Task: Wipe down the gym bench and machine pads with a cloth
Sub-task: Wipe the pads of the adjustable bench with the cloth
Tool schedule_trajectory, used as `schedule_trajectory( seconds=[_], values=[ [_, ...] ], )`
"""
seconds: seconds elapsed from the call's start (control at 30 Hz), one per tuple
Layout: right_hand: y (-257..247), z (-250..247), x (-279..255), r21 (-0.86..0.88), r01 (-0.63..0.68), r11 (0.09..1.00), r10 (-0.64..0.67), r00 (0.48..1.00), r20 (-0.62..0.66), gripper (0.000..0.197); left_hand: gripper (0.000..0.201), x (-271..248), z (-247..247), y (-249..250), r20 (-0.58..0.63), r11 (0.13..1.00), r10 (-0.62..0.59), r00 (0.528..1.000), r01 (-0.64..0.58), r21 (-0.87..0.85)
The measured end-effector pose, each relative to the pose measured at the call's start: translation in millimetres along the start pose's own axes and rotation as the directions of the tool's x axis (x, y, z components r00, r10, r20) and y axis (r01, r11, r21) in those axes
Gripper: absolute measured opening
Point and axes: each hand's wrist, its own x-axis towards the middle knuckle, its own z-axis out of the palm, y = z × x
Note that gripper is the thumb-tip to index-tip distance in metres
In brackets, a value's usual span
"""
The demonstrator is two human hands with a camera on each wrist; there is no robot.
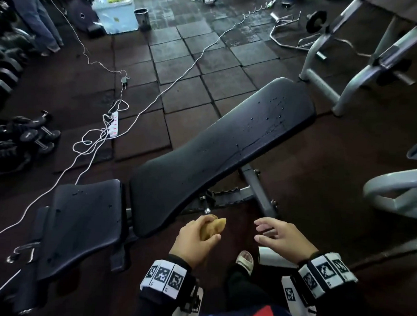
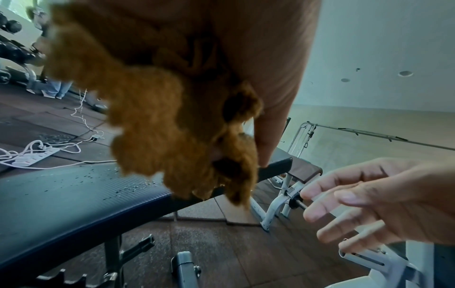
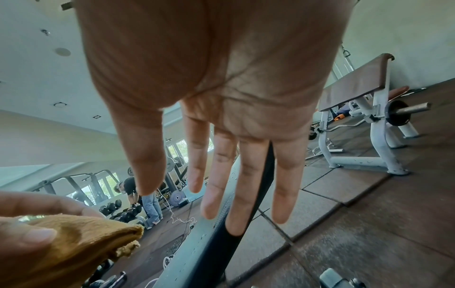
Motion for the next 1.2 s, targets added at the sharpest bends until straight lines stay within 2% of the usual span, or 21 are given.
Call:
schedule_trajectory(
  seconds=[0.27, 0.4, 0.6, 0.77, 0.87, 1.0, 1.07, 1.13, 1.2],
  values=[
    [-16.8, -83.1, 83.4, -0.066, 0.02, 0.998, -0.021, 0.999, -0.024, 0.033, 0.041, 110.2, -7.1, 52.7, 0.019, 0.998, 0.043, 0.999, -0.043, 0.042],
    [-16.3, -104.7, 108.7, -0.066, 0.01, 0.998, -0.013, 0.999, -0.051, 0.031, 0.041, 151.1, -3.7, 71.8, 0.04, 0.996, 0.072, 0.997, -0.074, 0.042],
    [-13.8, -115.9, 142.2, 0.027, -0.02, 0.999, 0.024, 0.99, -0.14, 0.019, 0.047, 208.9, 3.0, 101.0, 0.157, 0.98, 0.173, 0.972, -0.185, 0.066],
    [-25.8, -123.3, 172.8, 0.238, -0.041, 0.97, 0.108, 0.955, -0.277, 0.018, 0.057, 262.7, 5.9, 138.5, 0.268, 0.947, 0.31, 0.912, -0.321, -0.004],
    [-34.2, -125.0, 191.4, 0.428, -0.052, 0.902, 0.223, 0.906, -0.359, 0.021, 0.067, 292.3, 5.3, 159.5, 0.345, 0.915, 0.382, 0.857, -0.402, -0.015],
    [-42.5, -132.4, 214.3, 0.561, 0.054, 0.826, 0.299, 0.802, -0.517, 0.039, 0.066, 322.5, -1.7, 180.5, 0.41, 0.846, 0.512, 0.755, -0.525, -0.09],
    [-42.6, -140.2, 223.5, 0.561, 0.056, 0.826, 0.351, 0.728, -0.589, 0.048, 0.063, 335.8, -5.4, 189.1, 0.416, 0.803, 0.575, 0.705, -0.584, -0.121],
    [-41.6, -148.8, 230.9, 0.517, 0.024, 0.856, 0.377, 0.656, -0.654, 0.05, 0.06, 348.3, -7.7, 197.4, 0.416, 0.768, 0.622, 0.664, -0.622, -0.154],
    [-41.5, -157.7, 237.0, 0.467, 0.001, 0.884, 0.377, 0.588, -0.716, 0.049, 0.059, 360.8, -6.6, 203.9, 0.402, 0.745, 0.647, 0.647, -0.649, -0.155]
  ],
)
